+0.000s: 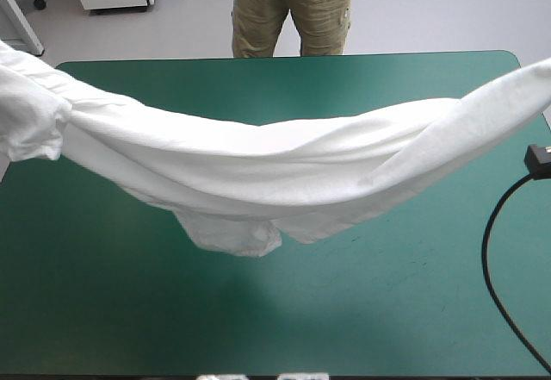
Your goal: Fold the cloth
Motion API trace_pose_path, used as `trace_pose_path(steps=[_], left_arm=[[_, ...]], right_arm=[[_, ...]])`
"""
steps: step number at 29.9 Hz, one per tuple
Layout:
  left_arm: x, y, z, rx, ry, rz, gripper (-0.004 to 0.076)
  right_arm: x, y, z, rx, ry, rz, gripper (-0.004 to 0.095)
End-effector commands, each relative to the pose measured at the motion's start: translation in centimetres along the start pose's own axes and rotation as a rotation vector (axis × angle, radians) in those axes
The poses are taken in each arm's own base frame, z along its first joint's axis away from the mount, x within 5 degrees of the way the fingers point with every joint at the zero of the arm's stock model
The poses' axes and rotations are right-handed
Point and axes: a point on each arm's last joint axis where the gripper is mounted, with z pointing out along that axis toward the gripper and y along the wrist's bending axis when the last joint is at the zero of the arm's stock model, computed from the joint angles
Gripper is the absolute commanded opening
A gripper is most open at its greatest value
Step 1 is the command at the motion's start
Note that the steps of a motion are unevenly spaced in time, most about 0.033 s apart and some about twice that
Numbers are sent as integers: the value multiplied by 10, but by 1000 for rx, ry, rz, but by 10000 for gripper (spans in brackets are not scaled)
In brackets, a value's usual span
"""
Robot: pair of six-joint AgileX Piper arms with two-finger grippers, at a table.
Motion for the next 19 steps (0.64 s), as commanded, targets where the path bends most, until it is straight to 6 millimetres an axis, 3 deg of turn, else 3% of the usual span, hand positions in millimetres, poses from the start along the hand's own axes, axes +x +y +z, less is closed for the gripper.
trace_pose_path(steps=[1,6,10,17,19], left_arm=[[18,-5,22,1,128,29,-9],[74,-29,95,54,414,88,-9],[127,-52,159,107,573,129,-9],[201,-89,252,194,656,123,-9],[218,-99,276,207,641,108,-9]], right_arm=[[7,2,12,-35,19,9,-17],[50,7,51,-121,173,64,-17],[99,11,95,-187,331,130,-17],[189,5,182,-169,567,192,-17],[205,1,206,-152,592,191,-17]])
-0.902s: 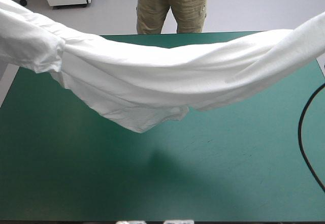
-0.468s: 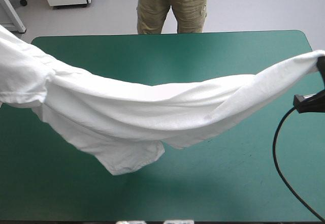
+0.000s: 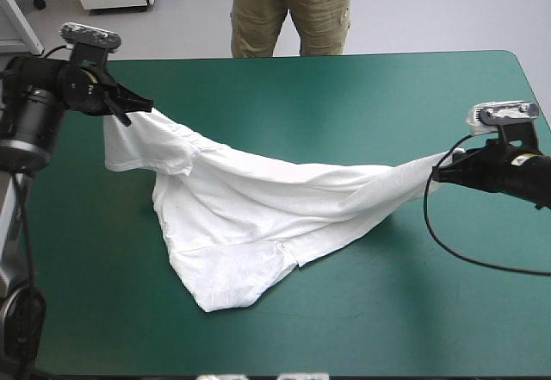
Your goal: Fold the cloth
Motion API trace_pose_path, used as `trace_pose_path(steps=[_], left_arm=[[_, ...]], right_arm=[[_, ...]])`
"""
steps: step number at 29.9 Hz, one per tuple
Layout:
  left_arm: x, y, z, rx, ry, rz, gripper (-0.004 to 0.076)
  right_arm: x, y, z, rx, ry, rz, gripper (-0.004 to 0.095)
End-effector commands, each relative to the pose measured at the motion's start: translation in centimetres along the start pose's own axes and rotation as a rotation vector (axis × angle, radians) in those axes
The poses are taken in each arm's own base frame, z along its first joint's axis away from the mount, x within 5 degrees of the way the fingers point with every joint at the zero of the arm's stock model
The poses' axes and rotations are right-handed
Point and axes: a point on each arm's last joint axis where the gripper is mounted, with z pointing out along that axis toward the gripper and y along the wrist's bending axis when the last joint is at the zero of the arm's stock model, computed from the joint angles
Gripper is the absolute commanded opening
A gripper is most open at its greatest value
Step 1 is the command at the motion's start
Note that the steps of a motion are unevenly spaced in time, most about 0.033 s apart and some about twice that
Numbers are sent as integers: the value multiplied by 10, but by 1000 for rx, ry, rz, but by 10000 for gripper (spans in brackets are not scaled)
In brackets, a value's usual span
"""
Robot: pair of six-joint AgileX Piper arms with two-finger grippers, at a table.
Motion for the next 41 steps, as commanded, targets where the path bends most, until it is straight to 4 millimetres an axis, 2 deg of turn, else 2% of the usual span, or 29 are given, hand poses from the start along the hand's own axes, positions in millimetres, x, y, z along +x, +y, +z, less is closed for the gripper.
trace_pose_path(steps=[1,5,10,13,15,18,21,23,24,26,30,36,41], left_arm=[[-21,-1,17,-3,-167,-22,-9],[-31,-5,55,4,-240,-75,-9],[-43,-6,68,3,-359,-115,-6],[-47,-6,76,5,-360,-128,52],[-48,-7,85,8,-348,-129,126],[-43,-10,100,17,-305,-132,288],[-38,-13,112,31,-249,-140,473],[-34,-16,118,51,-205,-158,526],[-31,-17,121,61,-180,-166,529],[-27,-19,121,77,-131,-173,528],[-18,-25,107,160,-21,-146,528],[-9,-34,66,305,98,-102,528],[7,-33,28,316,125,-112,528]], right_arm=[[-19,-17,32,59,-90,1,-17],[-34,-36,69,123,-142,-4,-17],[-50,-51,98,170,-179,-15,-17],[-59,-57,111,179,-189,-24,-10],[-62,-60,120,171,-168,-22,9],[-63,-63,134,160,-139,-18,106],[-62,-66,144,156,-120,-14,292],[-61,-68,147,161,-118,-13,428],[-61,-69,147,164,-120,-12,476],[-63,-72,145,175,-124,-11,557],[-68,-65,120,161,-128,8,551],[-79,-42,56,131,-191,-18,480],[-76,-21,-1,95,-217,-25,468]])
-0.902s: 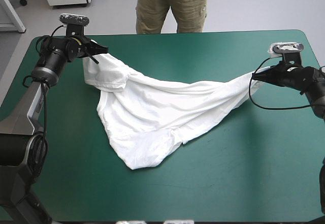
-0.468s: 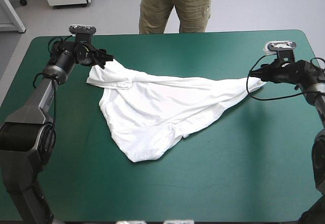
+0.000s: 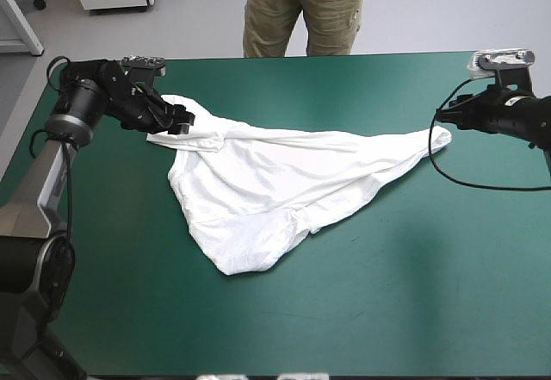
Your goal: Fold the cloth
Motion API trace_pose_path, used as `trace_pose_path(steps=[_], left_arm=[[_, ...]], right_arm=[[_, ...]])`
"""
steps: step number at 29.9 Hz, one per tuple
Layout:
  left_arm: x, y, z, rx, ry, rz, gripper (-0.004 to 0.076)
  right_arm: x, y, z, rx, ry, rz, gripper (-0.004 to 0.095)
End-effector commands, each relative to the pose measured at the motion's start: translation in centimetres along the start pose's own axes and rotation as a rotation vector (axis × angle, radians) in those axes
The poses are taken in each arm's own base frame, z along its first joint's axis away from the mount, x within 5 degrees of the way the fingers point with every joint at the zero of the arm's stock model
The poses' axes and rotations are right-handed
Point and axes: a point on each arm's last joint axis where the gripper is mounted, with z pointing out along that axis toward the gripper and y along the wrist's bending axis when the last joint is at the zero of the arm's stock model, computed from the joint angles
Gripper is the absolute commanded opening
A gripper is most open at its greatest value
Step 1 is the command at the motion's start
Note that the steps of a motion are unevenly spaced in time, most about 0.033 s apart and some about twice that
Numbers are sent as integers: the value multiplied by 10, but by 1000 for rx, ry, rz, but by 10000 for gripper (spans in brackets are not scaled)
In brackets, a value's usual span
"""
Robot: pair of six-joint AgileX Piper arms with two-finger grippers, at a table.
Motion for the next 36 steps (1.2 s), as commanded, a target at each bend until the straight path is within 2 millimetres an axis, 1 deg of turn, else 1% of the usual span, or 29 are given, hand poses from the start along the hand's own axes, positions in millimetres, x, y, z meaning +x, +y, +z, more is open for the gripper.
trace_pose_path(steps=[1,3,5,7,9,12,14,16,18,22,26,29,32,34,36], left_arm=[[18,-14,-52,22,-86,-12,528],[38,-21,-62,62,-82,-27,528],[63,-28,-62,111,-75,-53,528],[89,-35,-53,139,-58,-68,528],[114,-42,-42,153,-53,-84,528],[143,-54,-22,169,-30,-86,528],[155,-60,-8,170,-7,-82,528],[163,-65,3,165,-12,-100,528],[165,-66,11,152,-46,-119,526],[166,-63,21,128,-70,-158,481],[173,-61,40,115,-2,-167,431],[174,-60,56,113,34,-182,429],[172,-59,68,107,37,-201,424],[173,-59,72,103,45,-203,383],[174,-58,75,101,56,-204,298]], right_arm=[[-17,11,-58,5,-127,-12,468],[-16,16,-76,-3,-143,-13,468],[-15,21,-94,-8,-162,-20,468],[-13,25,-107,-17,-171,-13,468],[-11,28,-116,-23,-175,-11,468],[-8,30,-122,-24,-177,-9,468],[-8,30,-122,-27,-175,-7,468],[-8,31,-122,-35,-170,-3,468],[-8,32,-122,-45,-174,5,468],[-8,32,-122,-47,-181,8,468],[-9,32,-121,-43,-185,8,468],[-10,31,-122,-38,-196,6,468],[-10,31,-122,-38,-196,6,468],[-10,31,-122,-36,-196,3,467],[-10,31,-121,-37,-192,-1,468]])
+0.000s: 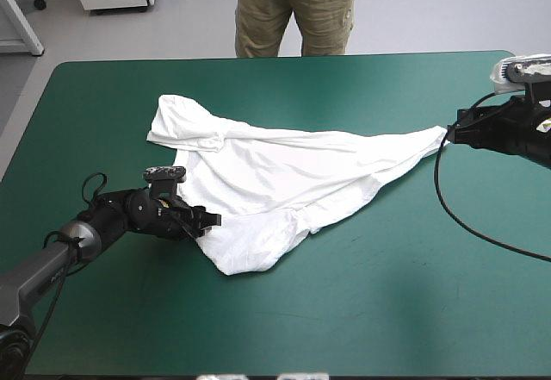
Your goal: Fold the cloth
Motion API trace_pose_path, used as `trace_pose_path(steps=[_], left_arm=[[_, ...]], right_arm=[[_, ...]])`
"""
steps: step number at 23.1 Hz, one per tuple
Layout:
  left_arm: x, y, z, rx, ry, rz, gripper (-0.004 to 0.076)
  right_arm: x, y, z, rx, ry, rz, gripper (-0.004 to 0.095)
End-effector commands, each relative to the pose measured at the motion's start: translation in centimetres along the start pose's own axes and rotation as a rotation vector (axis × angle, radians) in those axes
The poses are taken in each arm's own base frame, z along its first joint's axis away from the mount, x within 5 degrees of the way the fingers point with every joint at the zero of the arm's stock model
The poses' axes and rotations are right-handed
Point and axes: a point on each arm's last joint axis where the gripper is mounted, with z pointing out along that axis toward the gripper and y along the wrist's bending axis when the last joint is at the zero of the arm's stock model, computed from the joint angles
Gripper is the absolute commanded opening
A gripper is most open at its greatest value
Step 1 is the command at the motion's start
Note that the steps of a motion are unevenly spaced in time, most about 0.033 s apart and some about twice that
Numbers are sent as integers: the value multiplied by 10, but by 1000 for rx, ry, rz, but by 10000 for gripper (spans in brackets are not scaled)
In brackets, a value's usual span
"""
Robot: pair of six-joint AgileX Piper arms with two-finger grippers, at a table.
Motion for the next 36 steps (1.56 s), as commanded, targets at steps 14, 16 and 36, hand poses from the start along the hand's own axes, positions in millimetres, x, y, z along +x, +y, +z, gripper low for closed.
trace_pose_path(steps=[14,16,36], left_arm=[[-13,-1,-4,-58,47,112,-9],[-21,-2,-10,-79,54,130,-9],[-24,-3,-16,-100,97,124,-9]], right_arm=[[15,-27,80,12,250,87,474],[29,-37,121,-3,329,145,472],[66,-84,258,82,481,161,472]])
